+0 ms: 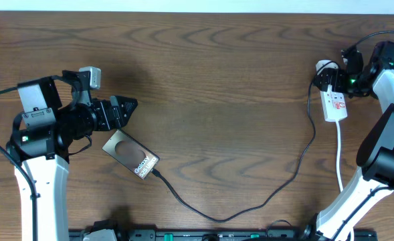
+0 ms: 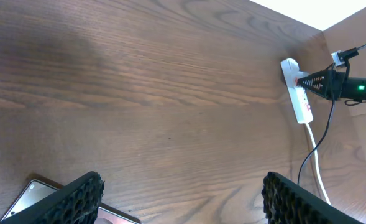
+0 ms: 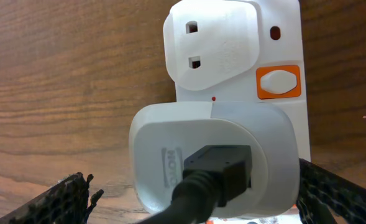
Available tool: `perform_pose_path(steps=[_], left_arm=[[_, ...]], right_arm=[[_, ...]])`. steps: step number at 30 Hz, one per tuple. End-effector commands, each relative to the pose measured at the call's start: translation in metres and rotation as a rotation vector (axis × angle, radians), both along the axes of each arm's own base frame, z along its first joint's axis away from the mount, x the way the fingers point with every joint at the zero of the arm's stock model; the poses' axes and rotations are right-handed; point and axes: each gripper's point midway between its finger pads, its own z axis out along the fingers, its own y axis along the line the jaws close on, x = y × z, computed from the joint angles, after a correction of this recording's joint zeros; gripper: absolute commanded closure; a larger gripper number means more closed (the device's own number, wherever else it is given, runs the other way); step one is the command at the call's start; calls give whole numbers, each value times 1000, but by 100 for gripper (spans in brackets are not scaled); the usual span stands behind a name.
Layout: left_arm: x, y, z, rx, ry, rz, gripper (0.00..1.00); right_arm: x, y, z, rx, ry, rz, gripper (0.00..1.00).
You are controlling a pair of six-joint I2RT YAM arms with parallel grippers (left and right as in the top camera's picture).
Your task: Plug charger to phone and switch on socket
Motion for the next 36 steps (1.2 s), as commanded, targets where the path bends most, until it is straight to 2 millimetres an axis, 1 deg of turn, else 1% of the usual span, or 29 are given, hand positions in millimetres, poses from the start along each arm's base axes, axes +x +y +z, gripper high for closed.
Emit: perform_pose_path(steps=[1,9,13,22,25,28,30,31,32,34,36], left_arm=[[1,-2,4,5,-21,-23,18],[1,-2,4,5,-21,-23,18],[1,-2,4,5,-21,-23,18],[1,-2,4,5,-21,-23,18],[1,-2,4,5,-21,-23,18],[1,-2,4,5,-21,-23,18],[1,-2,4,5,-21,-23,17],[1,-2,4,5,-21,-23,18],[1,-2,4,5,-21,-23,18],[1,-2,4,5,-21,-23,18],[1,-2,4,5,-21,-23,18]], right_arm=[[-16,29,-17,110,91,-18,1],[-27,34,-19,142,149,-37,1],[-30,39,-17,175,158,-35,1],[-31,39,-17,175,162,-36,1],[-31,35,-15,173,164,-47,1],[-32,24,-5,159,175,-68,1],[-32,11,5,123,192,-93,1],[-34,-2,15,79,212,-120,1],[-35,-10,19,53,226,-141,1],[-42,-39,37,-62,278,-232,1],[-49,-60,52,-148,310,-299,1]])
